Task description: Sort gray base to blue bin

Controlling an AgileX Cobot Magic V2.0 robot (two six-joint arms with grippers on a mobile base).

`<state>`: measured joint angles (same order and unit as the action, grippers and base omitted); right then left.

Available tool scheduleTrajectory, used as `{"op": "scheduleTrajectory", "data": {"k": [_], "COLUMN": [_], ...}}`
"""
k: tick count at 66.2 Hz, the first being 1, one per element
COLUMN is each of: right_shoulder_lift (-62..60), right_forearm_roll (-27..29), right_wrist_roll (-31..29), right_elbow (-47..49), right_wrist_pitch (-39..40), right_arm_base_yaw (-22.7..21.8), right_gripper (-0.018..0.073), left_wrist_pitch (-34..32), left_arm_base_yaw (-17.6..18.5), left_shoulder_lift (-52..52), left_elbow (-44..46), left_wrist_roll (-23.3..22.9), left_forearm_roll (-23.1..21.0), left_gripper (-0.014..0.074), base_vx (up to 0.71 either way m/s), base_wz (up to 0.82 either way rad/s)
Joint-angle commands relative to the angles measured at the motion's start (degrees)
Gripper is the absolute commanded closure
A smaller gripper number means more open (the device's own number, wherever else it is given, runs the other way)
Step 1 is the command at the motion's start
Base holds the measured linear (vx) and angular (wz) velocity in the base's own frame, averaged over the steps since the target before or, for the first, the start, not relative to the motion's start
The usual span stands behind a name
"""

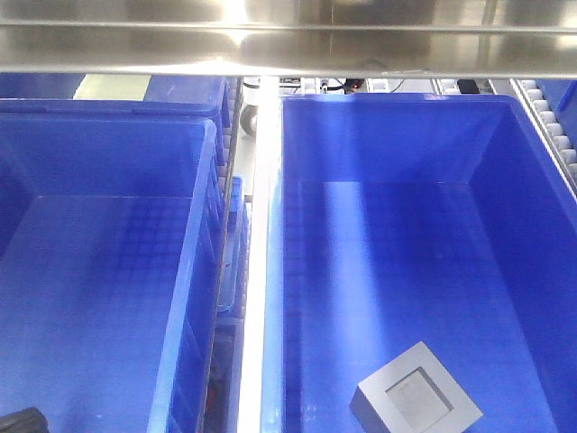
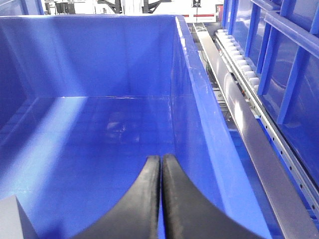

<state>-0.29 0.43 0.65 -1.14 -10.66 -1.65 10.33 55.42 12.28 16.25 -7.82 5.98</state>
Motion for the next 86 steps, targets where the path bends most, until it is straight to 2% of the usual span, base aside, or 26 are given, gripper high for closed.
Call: {"op": "scheduleTrajectory", "data": {"k": [1, 6, 31, 38, 48, 59, 72, 81, 86], "right_shoulder_lift": [1.0, 1.0, 1.0, 1.0, 1.0, 1.0, 1.0, 1.0, 1.0], "right_forearm_roll": [-0.4, -0.4, -0.4, -0.4, -0.4, -0.4, -0.4, -0.4, -0.4], "right_wrist_roll": [-0.6, -0.6, -0.6, -0.6, -0.6, -0.6, -0.6, -0.6, -0.6], "right_elbow": [-0.6, -0.6, -0.6, -0.6, -0.6, -0.6, -0.6, -0.6, -0.6], "right_wrist_pitch": [2.1, 2.1, 2.1, 2.1, 2.1, 2.1, 2.1, 2.1, 2.1], "right_arm_base_yaw": [-0.1, -0.1, -0.1, -0.1, -0.1, -0.1, -0.1, -0.1, -0.1], "right_gripper": [0.0564, 0.0564, 0.0564, 0.0564, 0.0564, 0.0564, 0.0564, 0.0564, 0.0564], "left_wrist_pitch": [-4.1, -4.2, -3.8, -1.5, 2.3, 3.2, 3.0, 2.7, 2.4], "left_arm_base_yaw": [0.2, 0.2, 0.2, -2.4, -12.3, -28.4, -45.0, -53.7, -56.9], "left_shoulder_lift": [0.4, 0.4, 0.0, -1.8, -7.0, -12.3, -13.8, -13.8, -13.8], "left_elbow": [1.4, 1.4, 1.4, 1.4, 1.4, 1.4, 1.3, 1.3, 1.3], "left_wrist_roll": [5.2, 6.3, 6.3, 6.3, 6.3, 6.2, 6.2, 6.2, 6.2], "left_forearm_roll": [-5.2, -6.6, -6.6, -6.9, -7.1, -9.2, -9.5, -9.0, -8.9], "left_gripper": [0.0594, 0.0594, 0.0594, 0.0594, 0.0594, 0.0594, 0.0594, 0.0594, 0.0594], "base_vx": [0.0, 0.0, 0.0, 0.0, 0.0, 0.0, 0.0, 0.0, 0.0], "base_wz": [0.0, 0.0, 0.0, 0.0, 0.0, 0.0, 0.0, 0.0, 0.0]}}
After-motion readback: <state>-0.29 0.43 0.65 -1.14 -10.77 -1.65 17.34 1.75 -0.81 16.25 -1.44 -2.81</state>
